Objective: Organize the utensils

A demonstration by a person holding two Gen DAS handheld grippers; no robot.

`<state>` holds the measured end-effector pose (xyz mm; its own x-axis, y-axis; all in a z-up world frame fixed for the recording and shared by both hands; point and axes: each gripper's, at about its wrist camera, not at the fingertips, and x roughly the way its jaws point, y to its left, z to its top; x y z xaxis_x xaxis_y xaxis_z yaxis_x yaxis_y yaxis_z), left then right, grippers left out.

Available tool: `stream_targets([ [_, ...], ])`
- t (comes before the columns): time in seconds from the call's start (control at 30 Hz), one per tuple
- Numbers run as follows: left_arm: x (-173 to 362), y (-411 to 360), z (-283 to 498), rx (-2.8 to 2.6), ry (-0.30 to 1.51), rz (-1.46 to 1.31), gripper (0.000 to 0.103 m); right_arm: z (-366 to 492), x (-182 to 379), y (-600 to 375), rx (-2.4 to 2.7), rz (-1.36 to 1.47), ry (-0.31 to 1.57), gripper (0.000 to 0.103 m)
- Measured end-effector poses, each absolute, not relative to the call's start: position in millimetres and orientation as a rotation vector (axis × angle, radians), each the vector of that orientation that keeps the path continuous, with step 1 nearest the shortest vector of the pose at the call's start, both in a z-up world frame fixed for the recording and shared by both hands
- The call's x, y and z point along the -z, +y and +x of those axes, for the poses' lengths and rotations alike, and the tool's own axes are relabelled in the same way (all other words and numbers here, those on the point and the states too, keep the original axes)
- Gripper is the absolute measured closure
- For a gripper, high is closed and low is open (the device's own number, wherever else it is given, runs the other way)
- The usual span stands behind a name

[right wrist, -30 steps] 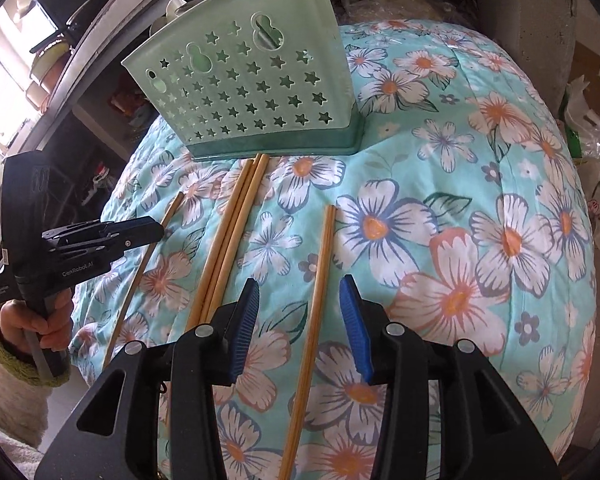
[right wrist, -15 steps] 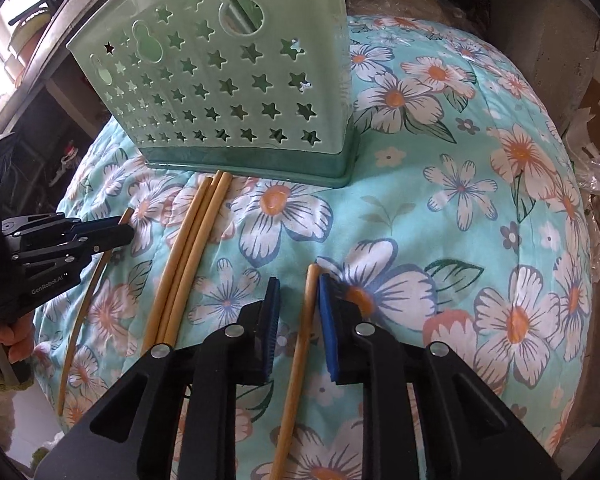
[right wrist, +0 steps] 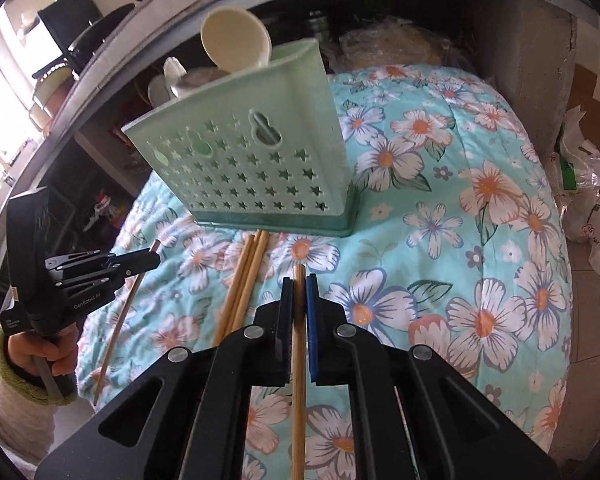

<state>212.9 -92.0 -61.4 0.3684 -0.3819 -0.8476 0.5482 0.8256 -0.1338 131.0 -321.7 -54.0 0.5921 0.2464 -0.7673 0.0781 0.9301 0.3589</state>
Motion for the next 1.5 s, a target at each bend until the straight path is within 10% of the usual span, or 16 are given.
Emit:
stream_targets([
  [0.77, -179.8, -60.5, 220.4, 0.714, 0.387, -0.258, 0.097, 98.6, -5.9, -340.4, -0.13, 0.438, 0.754, 0.097],
  [1.5, -131.3, -111.1, 300.4, 0.509, 0.257, -0.354, 0.097, 94.8, 3.2, -347.2, -0.098, 0.423, 0.8, 0.097],
])
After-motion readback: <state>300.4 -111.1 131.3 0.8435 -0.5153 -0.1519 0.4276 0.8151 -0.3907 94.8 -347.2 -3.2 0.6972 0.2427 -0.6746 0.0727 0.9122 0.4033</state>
